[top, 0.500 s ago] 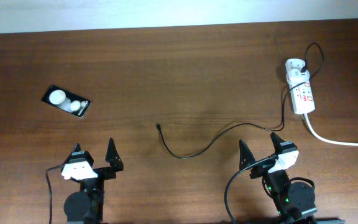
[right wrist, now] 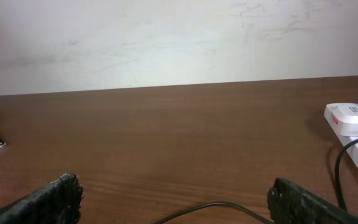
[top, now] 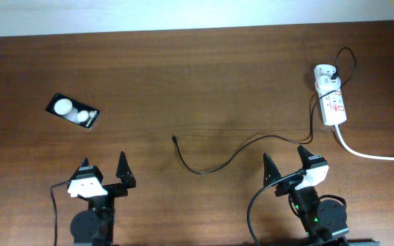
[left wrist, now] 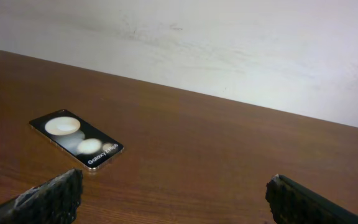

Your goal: Plug charger to phone and switch on socket

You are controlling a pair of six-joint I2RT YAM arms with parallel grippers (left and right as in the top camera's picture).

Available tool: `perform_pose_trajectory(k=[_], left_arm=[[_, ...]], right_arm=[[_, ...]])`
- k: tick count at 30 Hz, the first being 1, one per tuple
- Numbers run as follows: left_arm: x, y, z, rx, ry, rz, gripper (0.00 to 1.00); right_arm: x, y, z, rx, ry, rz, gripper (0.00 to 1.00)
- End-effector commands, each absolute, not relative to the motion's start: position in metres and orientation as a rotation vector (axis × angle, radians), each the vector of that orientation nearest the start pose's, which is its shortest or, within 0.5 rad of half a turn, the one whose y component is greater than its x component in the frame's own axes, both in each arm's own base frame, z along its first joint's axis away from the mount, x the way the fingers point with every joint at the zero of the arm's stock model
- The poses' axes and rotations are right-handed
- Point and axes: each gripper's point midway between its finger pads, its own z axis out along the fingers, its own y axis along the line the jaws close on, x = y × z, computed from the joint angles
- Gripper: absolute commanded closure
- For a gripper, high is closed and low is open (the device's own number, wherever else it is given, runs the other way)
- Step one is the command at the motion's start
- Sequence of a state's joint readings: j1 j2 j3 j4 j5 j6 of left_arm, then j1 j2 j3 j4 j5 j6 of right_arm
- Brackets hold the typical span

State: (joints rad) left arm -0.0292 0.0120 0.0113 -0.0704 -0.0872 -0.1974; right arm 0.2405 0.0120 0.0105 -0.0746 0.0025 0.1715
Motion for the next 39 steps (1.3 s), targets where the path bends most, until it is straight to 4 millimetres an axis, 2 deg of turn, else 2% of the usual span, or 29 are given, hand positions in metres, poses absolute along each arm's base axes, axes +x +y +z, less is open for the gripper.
perform_pose_trajectory(k=[1,30,32,36,39], left_arm=[[0.246,0.012,0.159,-0.204,1.628,-0.07,0.01],[0.245,0.013,0.16,-0.212,1.621,-0.064,0.01],[0.246,0.004,0.162,-0.17,1.621,-0.108,0.01],[0.244,-0.029,0.161,-0.024,1.639,-0.264,0.01],[0.243,-0.031,0.171,-0.025,1.628,-0.284,0.01]], right_arm=[[0.239,0.056,0.155,-0.057,1.659,0.297,0.01],[0.239,0.056,0.155,-0.057,1.659,0.297,0.01],[0.239,0.056,0.155,-0.057,1.659,0.297,0.01],[0.239,0.056,0.155,-0.057,1.659,0.297,0.01],[0.239,0.056,0.155,-0.057,1.659,0.297,0.01]])
